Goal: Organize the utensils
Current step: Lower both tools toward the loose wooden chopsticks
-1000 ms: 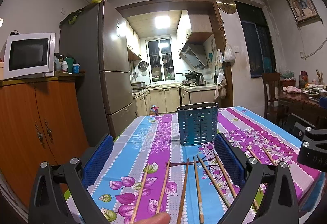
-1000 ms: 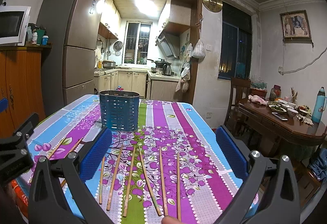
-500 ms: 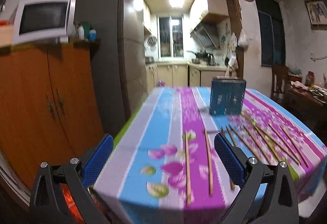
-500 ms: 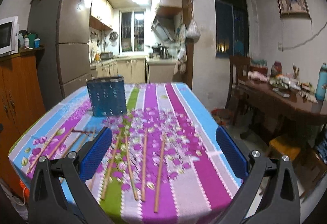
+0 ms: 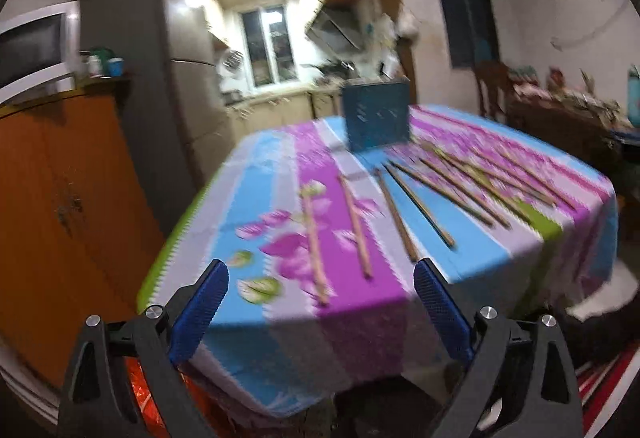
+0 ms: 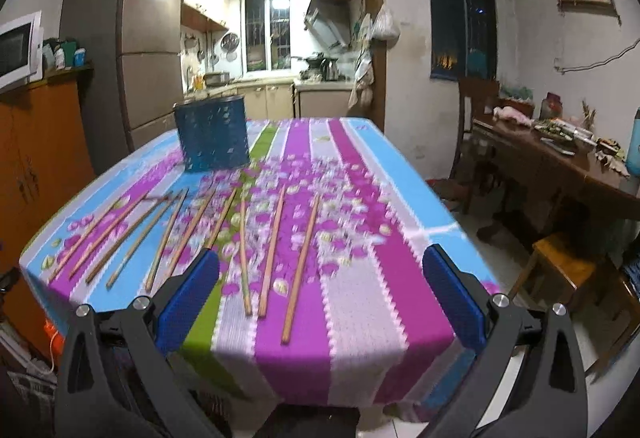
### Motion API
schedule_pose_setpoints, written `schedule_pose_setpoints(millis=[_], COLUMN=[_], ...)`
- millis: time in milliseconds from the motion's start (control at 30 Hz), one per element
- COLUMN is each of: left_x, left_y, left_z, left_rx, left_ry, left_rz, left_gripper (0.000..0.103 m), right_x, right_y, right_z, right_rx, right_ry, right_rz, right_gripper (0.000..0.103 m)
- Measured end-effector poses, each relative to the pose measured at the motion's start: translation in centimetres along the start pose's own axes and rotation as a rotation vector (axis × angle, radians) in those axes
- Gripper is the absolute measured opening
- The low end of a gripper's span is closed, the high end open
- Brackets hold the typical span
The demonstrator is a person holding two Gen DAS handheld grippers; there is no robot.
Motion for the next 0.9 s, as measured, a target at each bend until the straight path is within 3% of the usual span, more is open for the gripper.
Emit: schedule_pose_setpoints(millis=[133,367,500,667,733,900], left_x=[-1.2,-5.6,-7.5,-8.4,-8.9,-9.2], left_y=[-1.6,-3.7,-3.3,-3.5,-3.6,-3.3], left_z=[-0.4,-0.2,0.3,0.3,0.4,0.7], left_rx=[-0.004,-0.002,0.04,0.026,0.03,0.046], left_ry=[-0.003,0.041,0.064,0.067,0.075,0.063], left_rz=[0.056,0.19,0.202,0.215,0.225,0.212], left_gripper=[0.093,0.049,0.047,0.033,0.021,0.012], right_x=[0.4,1.0,1.0,-0.3,-0.7,-1.0], right_y=[0.9,2.9,3.7,3.7,3.8,4.3], right_z=[1.1,1.9,2.6,3.1,3.2,4.0], right_rx=[0.038,0.11,0.167,0.177,0.185,0.225], right_ry=[0.002,0.0,0.006,0.05,0.063,0.074], right_rz=[-0.006,-0.067,-0.045,-0.027,-0.02,-0.021], right_gripper=[0.098,0.098,0.098,0.076,0.07,0.049])
Point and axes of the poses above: each gripper's, at about its wrist camera, not at the fingertips, and x roughly against the way its jaws point, y to its left, z to its underside, the point moved 5 cm from there along -x, roughly the way its jaws point, and after that the axes turned 13 degrees about -x, right-handed, at the moved point
